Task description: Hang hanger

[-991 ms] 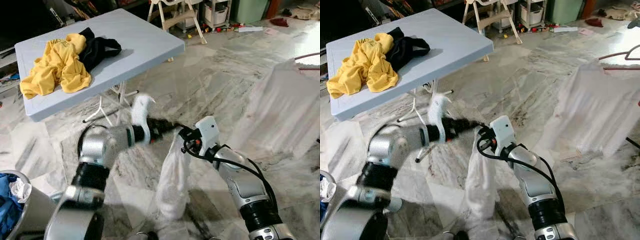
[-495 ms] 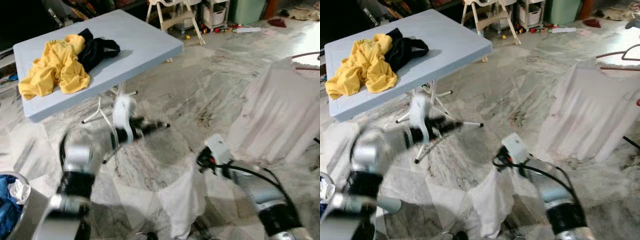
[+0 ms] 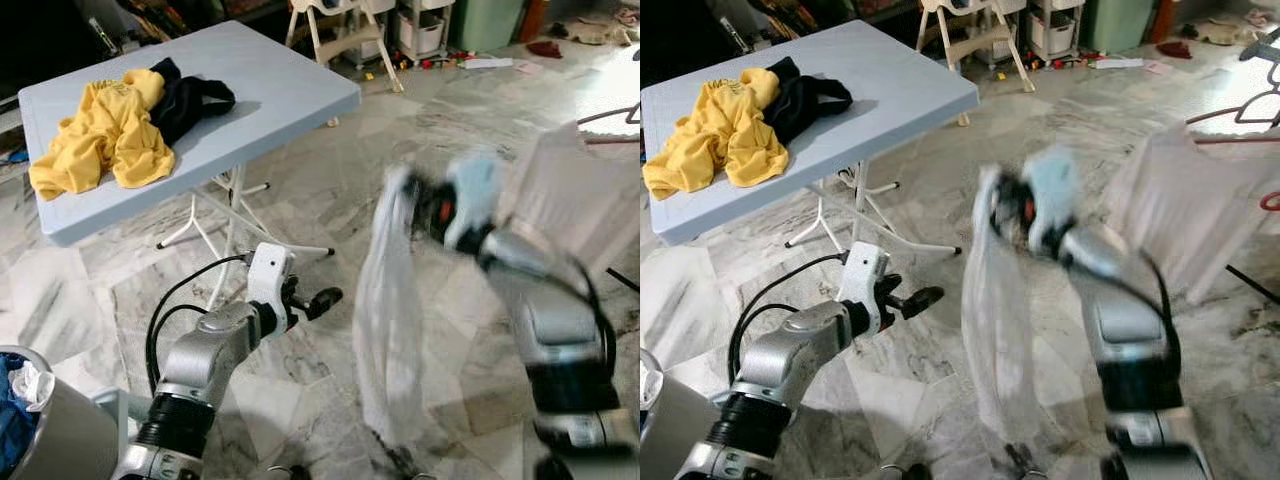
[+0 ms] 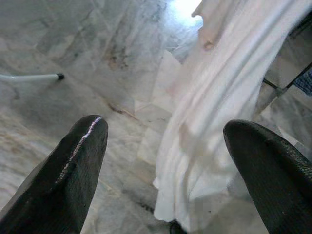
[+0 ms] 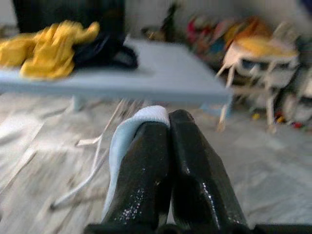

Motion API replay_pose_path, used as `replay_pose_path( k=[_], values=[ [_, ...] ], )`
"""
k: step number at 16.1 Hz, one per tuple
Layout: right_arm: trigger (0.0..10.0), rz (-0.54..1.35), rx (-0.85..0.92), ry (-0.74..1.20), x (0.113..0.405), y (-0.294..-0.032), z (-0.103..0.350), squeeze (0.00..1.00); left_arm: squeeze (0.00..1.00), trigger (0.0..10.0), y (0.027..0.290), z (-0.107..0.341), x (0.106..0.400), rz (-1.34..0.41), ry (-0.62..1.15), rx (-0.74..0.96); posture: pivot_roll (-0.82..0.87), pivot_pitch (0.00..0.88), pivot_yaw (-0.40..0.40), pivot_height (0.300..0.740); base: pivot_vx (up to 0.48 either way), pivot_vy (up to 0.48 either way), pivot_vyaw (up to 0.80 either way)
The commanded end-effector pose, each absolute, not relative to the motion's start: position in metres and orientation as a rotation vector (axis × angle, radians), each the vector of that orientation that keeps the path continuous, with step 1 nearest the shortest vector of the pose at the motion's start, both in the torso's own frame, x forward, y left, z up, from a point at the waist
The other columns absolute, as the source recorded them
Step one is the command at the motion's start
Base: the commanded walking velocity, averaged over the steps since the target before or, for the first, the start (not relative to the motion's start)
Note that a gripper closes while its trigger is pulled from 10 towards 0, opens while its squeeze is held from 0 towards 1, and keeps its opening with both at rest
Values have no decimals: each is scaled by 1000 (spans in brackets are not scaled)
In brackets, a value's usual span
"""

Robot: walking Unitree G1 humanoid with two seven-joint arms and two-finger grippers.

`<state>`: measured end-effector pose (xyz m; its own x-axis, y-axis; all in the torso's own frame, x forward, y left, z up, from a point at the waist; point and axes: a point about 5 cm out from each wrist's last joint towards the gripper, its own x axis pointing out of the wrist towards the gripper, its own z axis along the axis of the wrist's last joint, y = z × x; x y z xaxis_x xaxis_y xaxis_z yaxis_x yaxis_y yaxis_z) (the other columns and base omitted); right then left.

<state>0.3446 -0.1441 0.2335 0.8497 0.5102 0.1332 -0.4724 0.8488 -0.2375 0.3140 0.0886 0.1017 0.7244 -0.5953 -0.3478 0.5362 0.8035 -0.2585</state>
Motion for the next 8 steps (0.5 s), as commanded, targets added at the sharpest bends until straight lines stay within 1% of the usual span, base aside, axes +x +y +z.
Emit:
replay_pose_path(
  k=[1, 4, 6, 8],
  values=[
    [0, 519, -182, -280, 345, -137, 254, 0, 0, 10000, 88, 102, 315, -607, 413, -109, -146, 98, 91, 740, 0, 0, 0],
    [0, 536, -187, -351, 340, -130, 269, 0, 0, 10000, 84, 107, 320, -570, 361, -106, -153, 97, 85, 740, 0, 0, 0],
    [0, 537, -235, -341, 340, -128, 265, 0, 0, 10000, 82, 110, 323, -559, 342, -112, -153, 97, 85, 740, 0, 0, 0],
    [0, 552, -235, -335, 338, -125, 263, 0, 0, 10000, 77, 114, 325, -560, 312, -118, -161, 91, 90, 740, 0, 0, 0]
  ],
)
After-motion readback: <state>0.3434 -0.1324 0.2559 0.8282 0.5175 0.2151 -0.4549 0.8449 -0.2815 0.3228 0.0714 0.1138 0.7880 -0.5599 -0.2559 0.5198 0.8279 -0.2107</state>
